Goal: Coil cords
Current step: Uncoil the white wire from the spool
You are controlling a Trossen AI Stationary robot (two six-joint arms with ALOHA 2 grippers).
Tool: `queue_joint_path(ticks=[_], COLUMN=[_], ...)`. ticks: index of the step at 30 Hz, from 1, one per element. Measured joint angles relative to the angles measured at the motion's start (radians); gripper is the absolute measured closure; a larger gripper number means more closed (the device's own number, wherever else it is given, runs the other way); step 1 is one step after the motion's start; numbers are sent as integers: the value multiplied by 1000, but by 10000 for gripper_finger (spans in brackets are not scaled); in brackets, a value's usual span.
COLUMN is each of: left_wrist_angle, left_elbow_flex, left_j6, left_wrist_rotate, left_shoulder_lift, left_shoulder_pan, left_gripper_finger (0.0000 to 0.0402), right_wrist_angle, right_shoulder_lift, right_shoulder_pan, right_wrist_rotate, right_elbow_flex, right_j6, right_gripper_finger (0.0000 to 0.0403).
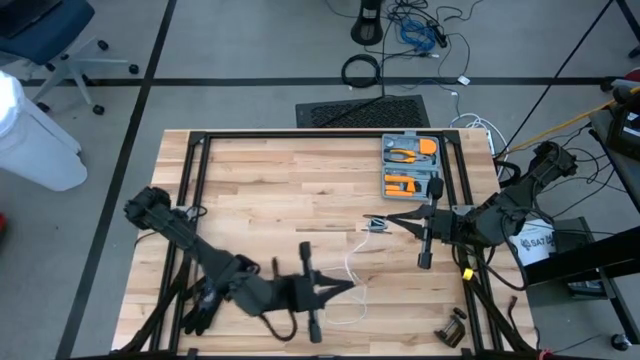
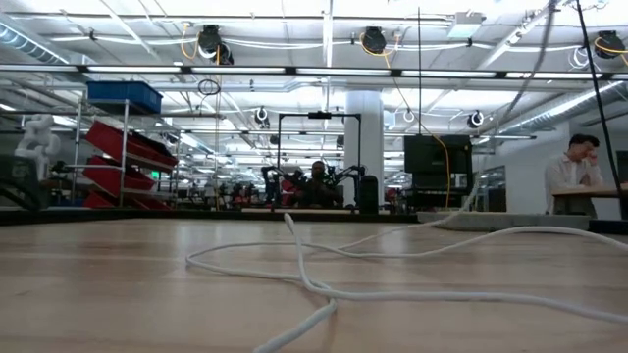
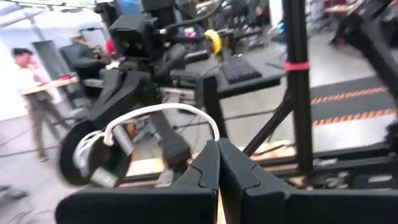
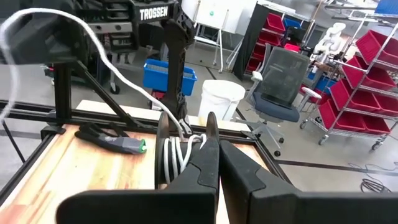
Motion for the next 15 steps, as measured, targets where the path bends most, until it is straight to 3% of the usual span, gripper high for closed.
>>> queue_joint_path(ticks=[7, 15], left_wrist_angle=[-148, -339], left_elbow_flex=[0, 0], left_j6=[1, -39], left_wrist_rotate=[-211, -261], left_shoulder_lift=[-38, -39], left_shoulder_pan=[-33, -21], left_gripper_finger=[401, 397], right_wrist_angle=[25, 60], right_shoulder_lift=[-4, -6], right_shoulder_pan=[4, 9], right_wrist_rotate=[0, 2], right_elbow_flex=[0, 0], right_j6=[19, 22], right_gripper_finger=[403, 403])
